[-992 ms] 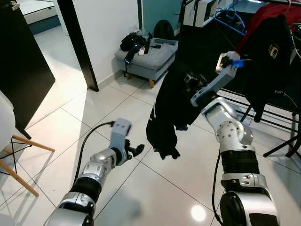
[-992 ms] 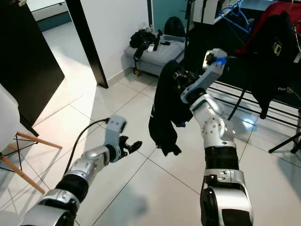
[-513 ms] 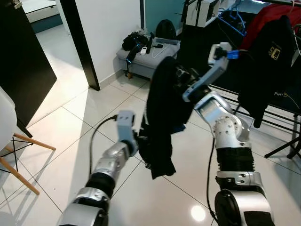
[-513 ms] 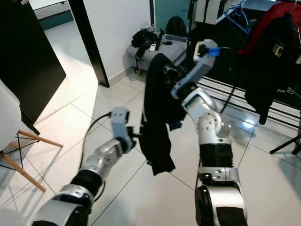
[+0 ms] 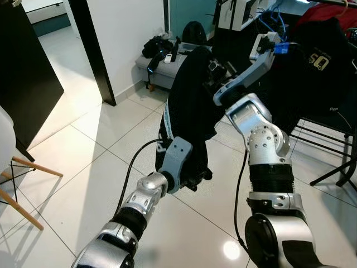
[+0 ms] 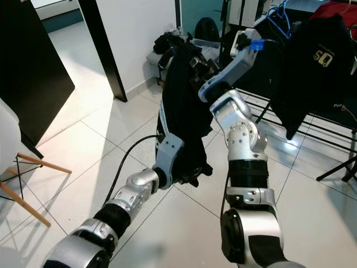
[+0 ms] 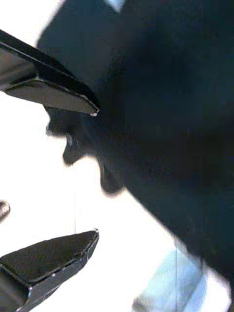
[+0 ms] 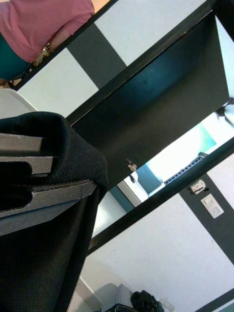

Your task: Hang hanger

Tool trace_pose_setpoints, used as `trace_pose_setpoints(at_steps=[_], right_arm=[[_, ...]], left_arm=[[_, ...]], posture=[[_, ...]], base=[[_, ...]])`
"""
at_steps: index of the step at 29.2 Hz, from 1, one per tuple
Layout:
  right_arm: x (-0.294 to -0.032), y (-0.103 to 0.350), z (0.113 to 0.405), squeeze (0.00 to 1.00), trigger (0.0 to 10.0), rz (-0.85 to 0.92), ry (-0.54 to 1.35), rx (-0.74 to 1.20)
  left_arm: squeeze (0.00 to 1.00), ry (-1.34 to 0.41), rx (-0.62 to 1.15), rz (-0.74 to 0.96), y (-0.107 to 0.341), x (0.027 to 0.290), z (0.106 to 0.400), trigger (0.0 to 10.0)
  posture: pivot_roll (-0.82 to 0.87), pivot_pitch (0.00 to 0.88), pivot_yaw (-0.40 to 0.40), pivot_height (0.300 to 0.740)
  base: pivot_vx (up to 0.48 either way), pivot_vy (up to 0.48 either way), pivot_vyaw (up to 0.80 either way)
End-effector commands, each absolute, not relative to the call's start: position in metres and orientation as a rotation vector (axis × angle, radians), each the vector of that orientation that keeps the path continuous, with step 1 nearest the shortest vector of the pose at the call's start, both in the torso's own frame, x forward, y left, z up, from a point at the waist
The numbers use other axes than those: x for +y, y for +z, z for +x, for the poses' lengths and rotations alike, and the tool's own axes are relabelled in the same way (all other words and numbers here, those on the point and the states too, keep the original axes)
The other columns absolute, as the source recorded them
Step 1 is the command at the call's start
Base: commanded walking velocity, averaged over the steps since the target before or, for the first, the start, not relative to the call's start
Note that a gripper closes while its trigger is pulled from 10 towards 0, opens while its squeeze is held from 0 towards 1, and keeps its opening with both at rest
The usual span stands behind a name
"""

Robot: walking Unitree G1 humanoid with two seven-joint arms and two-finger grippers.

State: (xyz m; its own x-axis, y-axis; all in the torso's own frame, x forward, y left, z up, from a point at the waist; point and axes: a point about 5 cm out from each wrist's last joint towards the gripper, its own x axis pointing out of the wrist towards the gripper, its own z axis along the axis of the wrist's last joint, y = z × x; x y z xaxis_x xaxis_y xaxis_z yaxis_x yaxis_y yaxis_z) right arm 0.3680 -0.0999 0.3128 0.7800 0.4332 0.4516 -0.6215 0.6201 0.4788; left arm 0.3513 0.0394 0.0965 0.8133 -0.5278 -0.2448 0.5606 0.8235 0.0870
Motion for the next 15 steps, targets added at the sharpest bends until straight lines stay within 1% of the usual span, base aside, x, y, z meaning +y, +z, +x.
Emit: trace_pose_setpoints(at_steps=[1,5,7,8,9,10,12,14,15], right_arm=[[-0.094,0.325,0.365,0.00,0.0,0.682,0.656,-0.340],[-0.093,0.327,0.363,0.00,0.0,0.677,0.672,-0.341],[-0.094,0.328,0.362,0.00,0.0,0.686,0.670,-0.347],[-0.095,0.329,0.362,0.00,0.0,0.691,0.667,-0.351],[-0.095,0.329,0.362,0.00,0.0,0.691,0.667,-0.351],[-0.096,0.330,0.362,0.00,0.0,0.695,0.665,-0.354],[-0.097,0.333,0.363,0.00,0.0,0.702,0.660,-0.363],[-0.097,0.333,0.363,0.00,0.0,0.702,0.660,-0.363],[-0.097,0.335,0.364,0.00,0.0,0.682,0.631,-0.368]], left_arm=[[1.00,-0.528,0.226,0.202,0.093,0.049,0.354,10.0],[1.00,-0.464,0.224,0.193,0.093,0.061,0.358,10.0],[1.00,-0.400,0.252,0.111,0.088,0.072,0.358,10.0],[1.00,-0.361,0.285,0.078,0.083,0.079,0.357,10.0],[1.00,-0.361,0.285,0.078,0.083,0.079,0.357,10.0],[1.00,-0.319,0.319,0.044,0.078,0.084,0.357,10.0],[1.00,-0.233,0.387,0.037,0.069,0.094,0.355,10.0],[1.00,-0.233,0.387,0.037,0.069,0.094,0.355,10.0],[1.00,-0.211,0.396,-0.006,0.073,0.090,0.357,10.0]], posture=[[-0.06,0.122,0.005,0.740],[-0.06,0.124,0.009,0.740],[-0.06,0.124,0.009,0.740],[-0.06,0.124,0.009,0.740],[-0.06,0.124,0.009,0.740],[-0.06,0.125,0.006,0.740],[-0.06,0.127,0.004,0.740],[-0.06,0.127,0.004,0.740],[-0.06,0.126,0.002,0.740]], base=[[0.000,0.000,0.00],[0.000,0.000,0.00],[0.000,0.000,0.00],[0.000,0.000,0.00],[0.000,0.000,0.00],[0.000,0.000,0.00],[0.000,0.000,0.00],[0.000,0.000,0.00],[0.000,0.000,0.00]])
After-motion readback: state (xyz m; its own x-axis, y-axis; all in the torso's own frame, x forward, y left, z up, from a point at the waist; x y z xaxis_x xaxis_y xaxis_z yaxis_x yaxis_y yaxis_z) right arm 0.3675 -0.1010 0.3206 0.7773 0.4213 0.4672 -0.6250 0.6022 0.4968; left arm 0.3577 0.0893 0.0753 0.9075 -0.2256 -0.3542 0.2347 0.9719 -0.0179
